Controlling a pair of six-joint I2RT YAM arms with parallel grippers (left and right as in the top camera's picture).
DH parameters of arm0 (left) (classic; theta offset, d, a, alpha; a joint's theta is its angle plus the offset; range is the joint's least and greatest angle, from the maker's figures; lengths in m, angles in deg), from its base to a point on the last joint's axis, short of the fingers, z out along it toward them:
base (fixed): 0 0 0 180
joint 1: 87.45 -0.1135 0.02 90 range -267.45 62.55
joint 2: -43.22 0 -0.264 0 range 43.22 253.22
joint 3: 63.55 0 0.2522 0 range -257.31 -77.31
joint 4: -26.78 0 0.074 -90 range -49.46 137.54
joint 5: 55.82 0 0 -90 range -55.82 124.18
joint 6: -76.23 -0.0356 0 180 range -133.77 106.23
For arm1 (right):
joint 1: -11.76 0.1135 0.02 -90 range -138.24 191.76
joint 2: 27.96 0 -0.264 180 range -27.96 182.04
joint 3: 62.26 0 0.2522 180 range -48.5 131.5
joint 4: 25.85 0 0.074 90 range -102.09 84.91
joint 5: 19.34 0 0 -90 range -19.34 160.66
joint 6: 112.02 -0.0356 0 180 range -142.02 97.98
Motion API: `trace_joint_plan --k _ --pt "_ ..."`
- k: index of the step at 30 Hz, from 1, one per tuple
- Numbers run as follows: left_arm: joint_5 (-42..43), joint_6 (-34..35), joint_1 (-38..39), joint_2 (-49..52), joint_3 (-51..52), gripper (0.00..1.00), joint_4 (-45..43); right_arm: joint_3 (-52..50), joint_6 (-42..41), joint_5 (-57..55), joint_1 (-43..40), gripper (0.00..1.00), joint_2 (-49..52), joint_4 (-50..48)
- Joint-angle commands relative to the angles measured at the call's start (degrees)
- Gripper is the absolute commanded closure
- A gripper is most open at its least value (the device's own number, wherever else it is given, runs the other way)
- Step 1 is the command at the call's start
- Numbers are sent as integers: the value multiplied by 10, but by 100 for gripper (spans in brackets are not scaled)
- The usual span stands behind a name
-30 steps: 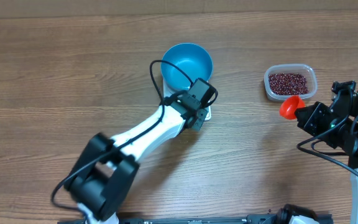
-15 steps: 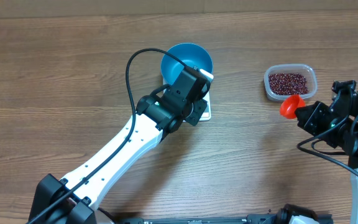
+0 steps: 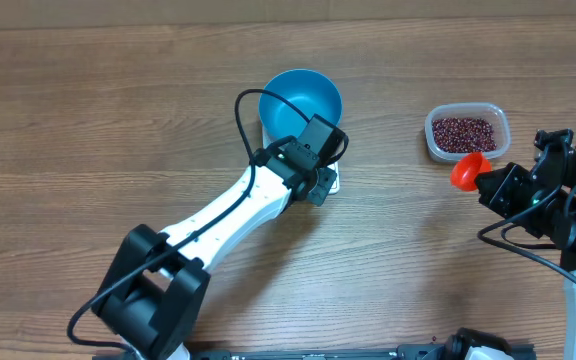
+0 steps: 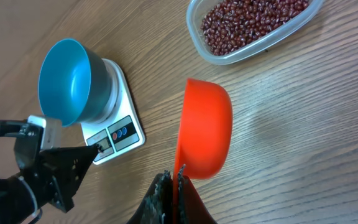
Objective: Scoop item into bowl and weigh 150g on scale
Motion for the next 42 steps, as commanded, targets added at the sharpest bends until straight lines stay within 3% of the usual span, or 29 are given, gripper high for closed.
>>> trace_joint_plan --k 1,21,42 --pt "-17 17 -2 31 -7 96 -16 15 4 -6 -2 96 -2 -2" --pt "-75 38 -5 88 -7 96 -65 15 4 -6 -2 96 -2 1" --pt "-48 31 -5 103 -2 96 -77 15 4 -6 -2 96 -2 1"
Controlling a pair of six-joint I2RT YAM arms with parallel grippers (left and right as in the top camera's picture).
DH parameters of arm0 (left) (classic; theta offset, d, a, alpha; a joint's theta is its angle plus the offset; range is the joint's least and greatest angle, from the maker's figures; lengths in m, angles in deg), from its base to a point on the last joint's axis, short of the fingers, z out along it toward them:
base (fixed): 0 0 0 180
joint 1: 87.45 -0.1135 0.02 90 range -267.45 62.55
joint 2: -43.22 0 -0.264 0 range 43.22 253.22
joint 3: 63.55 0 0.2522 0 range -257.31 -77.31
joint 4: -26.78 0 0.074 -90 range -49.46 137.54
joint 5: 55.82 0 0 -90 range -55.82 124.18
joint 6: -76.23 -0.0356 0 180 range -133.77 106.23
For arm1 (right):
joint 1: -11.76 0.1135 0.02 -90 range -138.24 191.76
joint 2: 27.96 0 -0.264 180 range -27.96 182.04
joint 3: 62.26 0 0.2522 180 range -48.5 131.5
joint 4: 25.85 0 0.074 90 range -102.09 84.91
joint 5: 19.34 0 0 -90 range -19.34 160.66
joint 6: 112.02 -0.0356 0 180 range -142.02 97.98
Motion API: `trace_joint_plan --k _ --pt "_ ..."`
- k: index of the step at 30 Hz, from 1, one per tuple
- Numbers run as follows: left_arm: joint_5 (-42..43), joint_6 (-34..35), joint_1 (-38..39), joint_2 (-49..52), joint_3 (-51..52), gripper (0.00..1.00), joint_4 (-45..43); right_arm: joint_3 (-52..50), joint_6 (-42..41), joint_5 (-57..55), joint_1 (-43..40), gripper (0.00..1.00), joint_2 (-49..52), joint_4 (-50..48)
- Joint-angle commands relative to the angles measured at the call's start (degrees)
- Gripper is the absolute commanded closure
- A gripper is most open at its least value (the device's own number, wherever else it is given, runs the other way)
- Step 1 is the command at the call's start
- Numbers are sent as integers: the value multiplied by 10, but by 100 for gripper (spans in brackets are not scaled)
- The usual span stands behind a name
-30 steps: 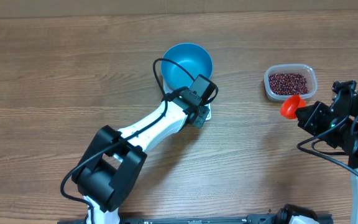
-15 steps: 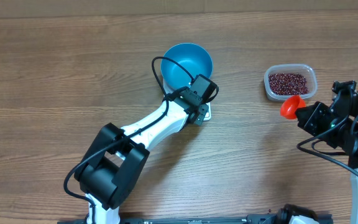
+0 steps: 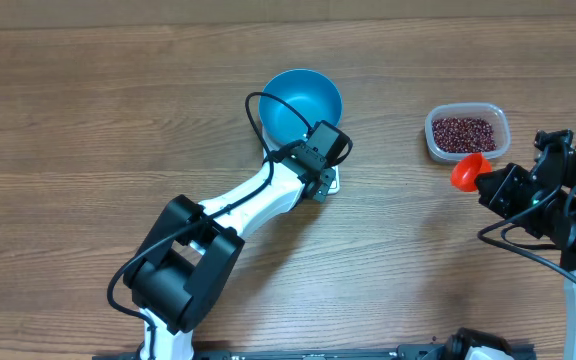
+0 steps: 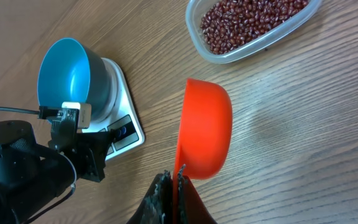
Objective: Scoop item into bowl and weigh 150g on scale
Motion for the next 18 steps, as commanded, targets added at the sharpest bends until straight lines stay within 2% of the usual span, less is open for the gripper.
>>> trace_joint_plan --k 1,9,15,18 --pt "16 1 -5 11 -2 96 0 15 4 -5 -1 96 -2 -1" --pt "55 -19 -7 22 -2 96 0 15 4 -6 -1 96 -2 3" --pt "52 -17 -7 22 -2 96 14 15 5 -6 -1 96 -2 8" --pt "23 7 -7 22 -2 96 16 15 5 -6 -1 96 -2 8"
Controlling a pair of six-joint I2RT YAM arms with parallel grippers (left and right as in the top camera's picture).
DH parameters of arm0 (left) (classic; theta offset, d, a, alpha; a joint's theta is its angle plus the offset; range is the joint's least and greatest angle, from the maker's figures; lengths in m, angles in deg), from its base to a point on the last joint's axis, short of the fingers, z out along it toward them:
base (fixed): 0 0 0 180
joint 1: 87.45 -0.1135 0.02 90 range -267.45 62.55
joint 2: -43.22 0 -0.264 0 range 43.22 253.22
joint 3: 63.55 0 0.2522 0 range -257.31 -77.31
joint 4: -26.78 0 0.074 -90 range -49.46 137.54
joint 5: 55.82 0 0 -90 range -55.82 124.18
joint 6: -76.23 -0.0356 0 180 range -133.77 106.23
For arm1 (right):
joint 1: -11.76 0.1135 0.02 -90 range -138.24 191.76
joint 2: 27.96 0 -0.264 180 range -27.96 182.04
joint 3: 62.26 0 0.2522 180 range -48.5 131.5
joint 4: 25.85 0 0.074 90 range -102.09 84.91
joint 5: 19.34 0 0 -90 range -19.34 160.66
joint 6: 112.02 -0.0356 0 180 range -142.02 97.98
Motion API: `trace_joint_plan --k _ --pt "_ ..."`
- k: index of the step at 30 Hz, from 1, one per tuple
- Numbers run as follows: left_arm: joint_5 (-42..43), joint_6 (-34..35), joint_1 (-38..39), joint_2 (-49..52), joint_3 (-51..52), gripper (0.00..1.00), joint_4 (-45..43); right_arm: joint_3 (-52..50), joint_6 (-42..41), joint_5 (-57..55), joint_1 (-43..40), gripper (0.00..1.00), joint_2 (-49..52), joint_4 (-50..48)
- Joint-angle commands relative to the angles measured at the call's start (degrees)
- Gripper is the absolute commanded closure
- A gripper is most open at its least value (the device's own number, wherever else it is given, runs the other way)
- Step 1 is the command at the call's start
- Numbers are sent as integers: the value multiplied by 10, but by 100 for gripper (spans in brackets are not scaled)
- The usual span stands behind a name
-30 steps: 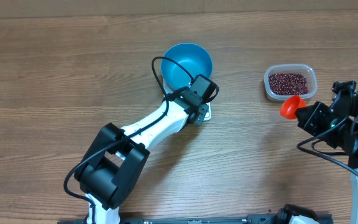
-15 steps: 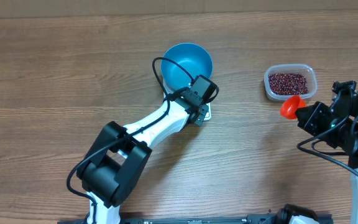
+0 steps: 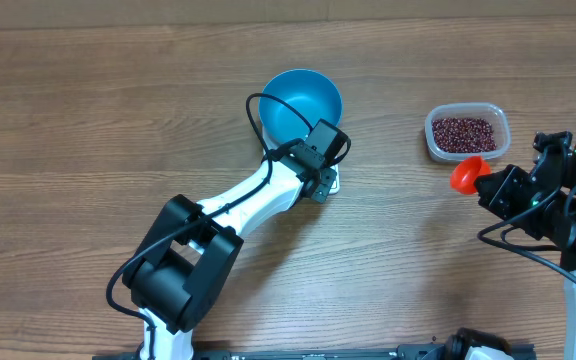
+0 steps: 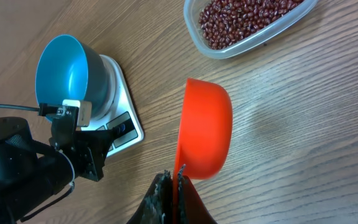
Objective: Scoop item into bowl and weigh 150g on scale
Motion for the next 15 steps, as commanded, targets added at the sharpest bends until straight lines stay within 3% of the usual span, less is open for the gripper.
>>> trace_joint_plan --k 1,15 --pt "-19 19 -3 21 0 96 7 15 5 -5 -1 96 -2 -1" --pt "-44 33 -3 23 0 96 3 15 5 -5 -1 96 -2 3"
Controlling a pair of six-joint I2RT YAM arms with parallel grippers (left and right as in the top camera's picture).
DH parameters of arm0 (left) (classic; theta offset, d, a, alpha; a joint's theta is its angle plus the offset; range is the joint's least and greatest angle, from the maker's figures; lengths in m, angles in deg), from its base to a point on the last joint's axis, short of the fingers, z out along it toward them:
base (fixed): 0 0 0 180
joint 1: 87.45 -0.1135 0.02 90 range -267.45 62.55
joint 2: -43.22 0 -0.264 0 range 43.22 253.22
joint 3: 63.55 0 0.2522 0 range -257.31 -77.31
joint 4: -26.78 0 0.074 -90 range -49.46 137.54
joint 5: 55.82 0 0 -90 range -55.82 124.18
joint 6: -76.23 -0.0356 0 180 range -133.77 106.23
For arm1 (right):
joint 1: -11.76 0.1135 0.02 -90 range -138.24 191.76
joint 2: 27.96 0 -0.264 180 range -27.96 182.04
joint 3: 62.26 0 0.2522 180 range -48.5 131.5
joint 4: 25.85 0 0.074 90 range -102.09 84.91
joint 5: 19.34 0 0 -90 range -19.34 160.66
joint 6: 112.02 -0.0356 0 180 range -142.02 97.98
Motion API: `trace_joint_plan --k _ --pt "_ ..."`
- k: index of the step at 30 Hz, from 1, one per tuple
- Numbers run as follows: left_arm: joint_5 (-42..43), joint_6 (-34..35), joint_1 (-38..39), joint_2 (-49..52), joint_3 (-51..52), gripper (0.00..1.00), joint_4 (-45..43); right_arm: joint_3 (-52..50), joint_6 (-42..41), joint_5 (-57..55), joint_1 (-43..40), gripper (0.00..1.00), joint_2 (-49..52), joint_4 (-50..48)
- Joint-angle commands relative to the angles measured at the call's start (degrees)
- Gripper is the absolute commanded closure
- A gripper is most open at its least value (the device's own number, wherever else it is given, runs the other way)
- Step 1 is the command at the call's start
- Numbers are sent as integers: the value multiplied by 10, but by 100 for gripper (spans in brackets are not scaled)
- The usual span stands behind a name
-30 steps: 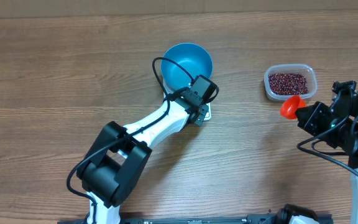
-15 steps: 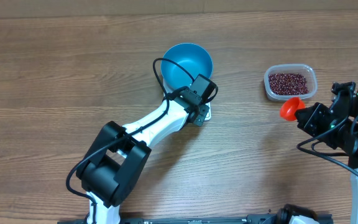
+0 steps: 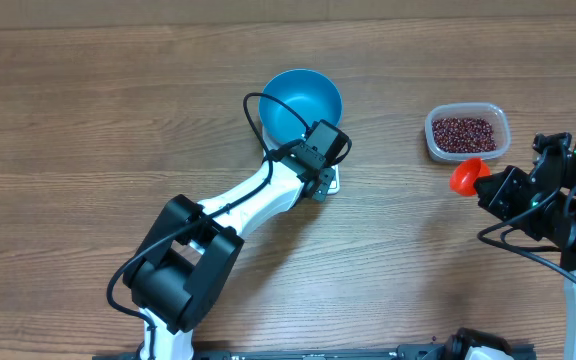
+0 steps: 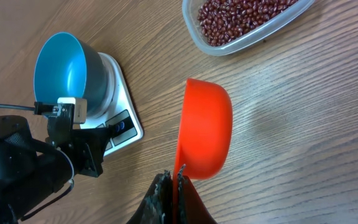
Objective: Scoop item into bowl and weigh 150g on scale
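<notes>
A blue bowl [image 3: 301, 100] stands empty on a small white scale [image 4: 122, 118] at mid-table. My left gripper [image 3: 318, 170] is down on the scale's front panel, its fingers [image 4: 92, 155] looking shut with nothing in them. A clear tub of red beans [image 3: 466, 132] sits at the right. Just below that tub my right gripper [image 4: 174, 186] is shut on the handle of an empty orange scoop [image 4: 205, 134], which hangs tilted on its side above bare wood. The scoop [image 3: 465, 176] also shows in the overhead view.
A black cable [image 3: 253, 110] loops from the left wrist past the bowl's left rim. The left arm [image 3: 238, 210] stretches diagonally from the front left to the scale. Wooden tabletop [image 3: 118, 120] spreads to the left and between scale and tub.
My right gripper and the scoop have shifted slightly back from the bean tub. The left gripper stays on the scale's front panel.
My left gripper's tip pointed at the scale's front panel while the right held the empty scoop near the tub. Then the left arm stood in a changed pose with its gripper over the panel. It stays there now, and the scoop has barely moved.
</notes>
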Motion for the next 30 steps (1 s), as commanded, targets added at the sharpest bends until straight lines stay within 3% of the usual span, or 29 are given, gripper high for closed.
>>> trace_joint_plan --k 1,20,30 --pt "-11 3 -3 24 1 96 2 15 4 -5 -1 96 -2 -2" --pt "66 -54 -3 30 1 96 -2 15 4 -5 -1 96 -2 7" --pt "65 -61 -3 20 -12 96 12 15 4 -5 -1 96 -2 8"
